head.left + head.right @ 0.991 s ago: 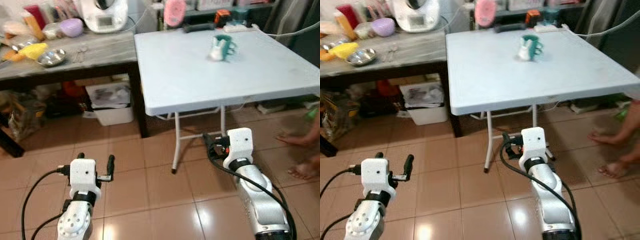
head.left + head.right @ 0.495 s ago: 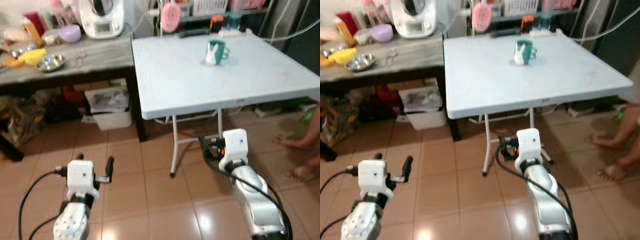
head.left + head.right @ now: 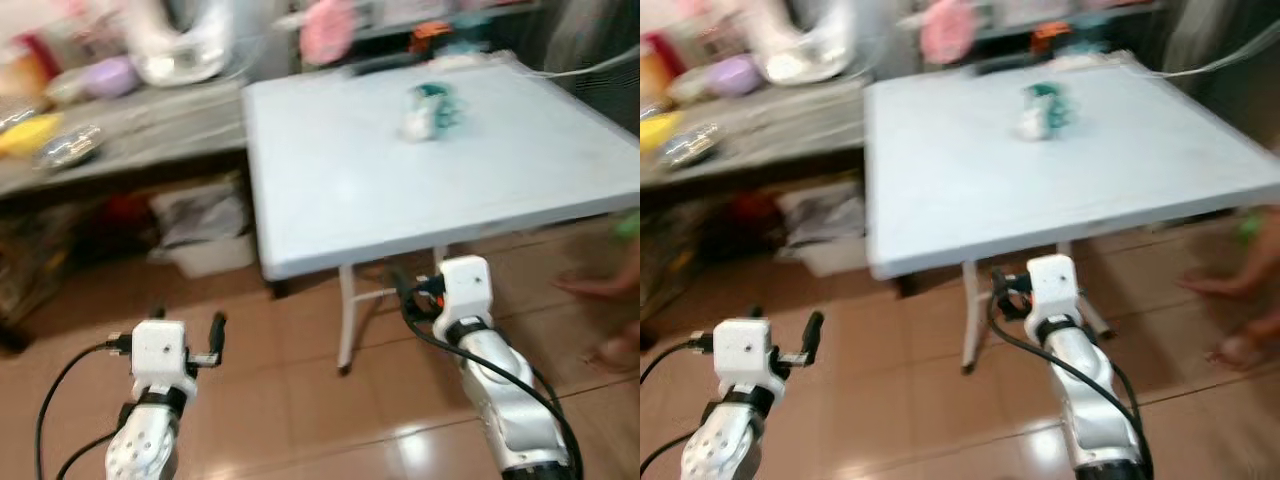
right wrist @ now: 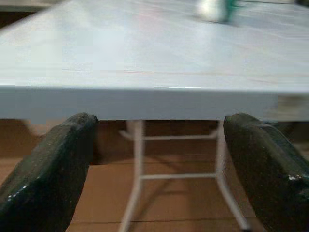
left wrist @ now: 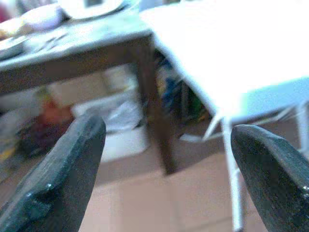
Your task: Setting the table
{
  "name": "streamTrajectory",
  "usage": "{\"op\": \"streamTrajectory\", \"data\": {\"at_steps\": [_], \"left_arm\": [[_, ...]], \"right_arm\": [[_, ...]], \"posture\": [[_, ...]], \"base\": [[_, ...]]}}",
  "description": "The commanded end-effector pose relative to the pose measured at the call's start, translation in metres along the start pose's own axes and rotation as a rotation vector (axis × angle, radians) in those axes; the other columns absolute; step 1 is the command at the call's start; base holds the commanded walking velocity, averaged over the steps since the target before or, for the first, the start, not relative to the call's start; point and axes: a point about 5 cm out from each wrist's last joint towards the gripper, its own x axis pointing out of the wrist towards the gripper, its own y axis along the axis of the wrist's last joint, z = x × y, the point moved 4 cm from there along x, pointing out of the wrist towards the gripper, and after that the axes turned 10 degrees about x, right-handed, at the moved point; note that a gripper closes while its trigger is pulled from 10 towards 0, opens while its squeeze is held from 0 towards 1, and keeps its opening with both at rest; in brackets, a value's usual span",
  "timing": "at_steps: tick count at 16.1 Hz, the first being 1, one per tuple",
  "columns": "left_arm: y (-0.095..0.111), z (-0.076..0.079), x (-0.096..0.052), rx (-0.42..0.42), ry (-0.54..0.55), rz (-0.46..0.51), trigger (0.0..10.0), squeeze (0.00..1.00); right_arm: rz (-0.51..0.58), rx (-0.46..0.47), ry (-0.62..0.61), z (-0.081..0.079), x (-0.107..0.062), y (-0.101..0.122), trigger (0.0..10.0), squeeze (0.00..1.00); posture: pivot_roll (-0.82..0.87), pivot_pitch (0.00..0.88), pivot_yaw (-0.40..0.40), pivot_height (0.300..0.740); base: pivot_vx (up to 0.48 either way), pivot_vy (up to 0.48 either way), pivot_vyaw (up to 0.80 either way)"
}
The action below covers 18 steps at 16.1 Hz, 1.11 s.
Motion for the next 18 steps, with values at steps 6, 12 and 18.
{"op": "streamTrajectory", "data": {"at_steps": [6,12,18], "left_arm": [[-0.006,-0.002,-0.004,0.011,0.001,-0.024,10.0,0.00],[0.029,-0.020,-0.004,-0.014,0.056,0.062,10.0,0.00],[0.026,-0.016,-0.008,-0.009,0.033,0.033,10.0,0.00]], "right_arm": [[0.014,-0.003,0.001,-0.001,0.002,0.004,10.0,0.00],[0.122,-0.022,0.028,-0.007,-0.005,0.042,10.0,0.00],[0.091,-0.028,0.032,-0.008,-0.012,0.036,10.0,0.00]], "posture": [[-0.20,0.084,0.075,0.740],[-0.20,0.093,0.075,0.740],[-0.21,0.105,0.075,0.740]], "base": [[0.428,0.000,0.00],[0.257,0.000,0.00],[0.000,-0.060,0.00]]}}
